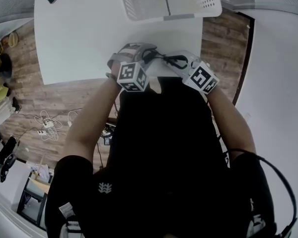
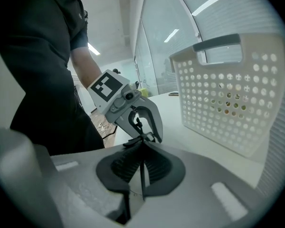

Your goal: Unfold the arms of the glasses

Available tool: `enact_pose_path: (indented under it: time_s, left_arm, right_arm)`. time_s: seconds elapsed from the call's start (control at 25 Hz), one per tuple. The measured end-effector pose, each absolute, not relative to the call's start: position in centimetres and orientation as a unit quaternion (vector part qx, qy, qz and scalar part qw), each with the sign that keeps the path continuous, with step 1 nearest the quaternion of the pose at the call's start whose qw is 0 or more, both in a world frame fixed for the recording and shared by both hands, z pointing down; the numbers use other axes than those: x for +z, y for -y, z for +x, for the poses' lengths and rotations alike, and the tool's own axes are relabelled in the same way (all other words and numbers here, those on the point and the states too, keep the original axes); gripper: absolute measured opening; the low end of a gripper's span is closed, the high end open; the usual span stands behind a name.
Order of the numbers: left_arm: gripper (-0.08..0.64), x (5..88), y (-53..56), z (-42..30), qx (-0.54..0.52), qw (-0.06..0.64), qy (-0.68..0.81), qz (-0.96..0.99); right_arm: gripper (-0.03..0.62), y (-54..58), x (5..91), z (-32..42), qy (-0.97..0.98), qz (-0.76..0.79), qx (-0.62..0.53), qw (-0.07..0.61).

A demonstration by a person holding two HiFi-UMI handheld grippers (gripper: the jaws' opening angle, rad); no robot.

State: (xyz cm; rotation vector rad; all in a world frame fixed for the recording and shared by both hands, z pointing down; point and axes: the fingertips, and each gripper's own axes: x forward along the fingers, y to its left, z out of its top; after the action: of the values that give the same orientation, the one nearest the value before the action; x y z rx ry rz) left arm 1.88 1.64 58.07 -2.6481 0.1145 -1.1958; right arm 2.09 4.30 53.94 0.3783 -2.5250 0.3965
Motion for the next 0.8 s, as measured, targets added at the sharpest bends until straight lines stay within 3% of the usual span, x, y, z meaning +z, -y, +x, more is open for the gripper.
enact_pose_path:
  time_s: [0.04, 0.08, 0.8]
  left_arm:
    - [0.029, 58.1, -1.6, 1.9, -0.408, 0.113, -0.042, -0.905]
    - [0.021, 58.0, -1.6, 2.0, -0.405, 0.109, -0.046, -0.906]
    - [0.025, 56.0, 0.0, -1.0, -0.361, 0.027, -0.157, -0.919]
  right_arm:
    - [0.014, -4.2, 53.9, 2.2, 0.939, 0.142, 0.148, 0.275]
    - [0.014, -4.2, 53.9, 2.3, 0.939, 0.144, 0.147, 0.275]
    - [0.014, -3.4, 52.3, 4.9, 0.938, 0.198, 0.097, 0.269]
